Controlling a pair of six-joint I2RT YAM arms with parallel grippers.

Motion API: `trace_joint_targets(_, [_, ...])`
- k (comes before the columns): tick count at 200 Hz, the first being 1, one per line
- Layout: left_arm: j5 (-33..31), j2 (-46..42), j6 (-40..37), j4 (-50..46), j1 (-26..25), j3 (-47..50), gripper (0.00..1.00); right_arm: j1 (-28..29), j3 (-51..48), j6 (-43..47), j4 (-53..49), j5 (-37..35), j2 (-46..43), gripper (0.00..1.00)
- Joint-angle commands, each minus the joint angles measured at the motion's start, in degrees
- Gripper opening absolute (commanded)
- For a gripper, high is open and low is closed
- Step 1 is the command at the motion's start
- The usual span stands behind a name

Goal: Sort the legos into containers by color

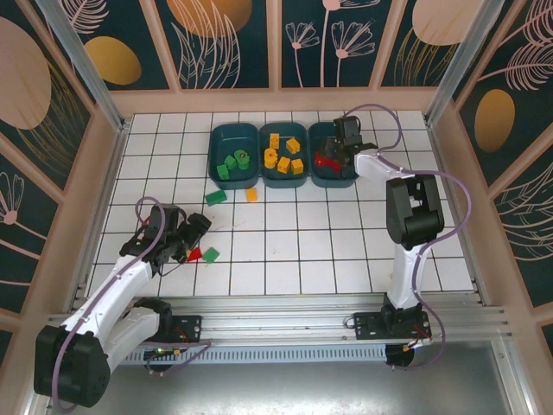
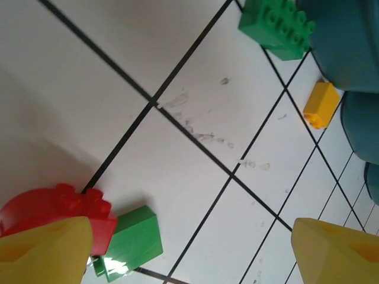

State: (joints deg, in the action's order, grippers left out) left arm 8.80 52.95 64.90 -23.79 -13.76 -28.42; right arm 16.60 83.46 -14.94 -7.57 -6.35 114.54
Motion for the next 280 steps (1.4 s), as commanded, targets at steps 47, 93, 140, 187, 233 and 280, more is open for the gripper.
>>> trace_joint_targets(47, [4.82,-2.24,18.33,-11.05,0.39,-0.27,0.85,0.83,-4.78,-1.54,2.26,-1.49,-8.98,0.75])
trace_joint_targets(93, [4.19,0.20,28.43,-12.22,0.47,0.63,0.82,4.32,-12.55,-2.67,4.39,-3.06,-17.18,0.75])
trace_joint_targets(140, [0.04,2.74,34.06,-0.96,0.42,4.45,0.75,9.29,-22.05,-4.67,5.38,-2.36,-23.45,0.74])
trace_joint_targets(187, [-4.56,3.40,37.88,5.69,0.79,7.86,0.71,13.91,-30.28,-7.24,4.96,-2.53,-28.84,0.74])
trace_joint_targets(233, [-3.62,8.93,35.82,8.96,2.04,7.53,0.54,14.43,-33.46,-7.32,2.39,-3.18,-33.56,0.73])
trace_joint_targets(280, [-4.74,9.00,33.01,8.42,2.29,6.13,0.38,14.43,-34.41,-6.17,0.69,-4.78,-37.54,0.72])
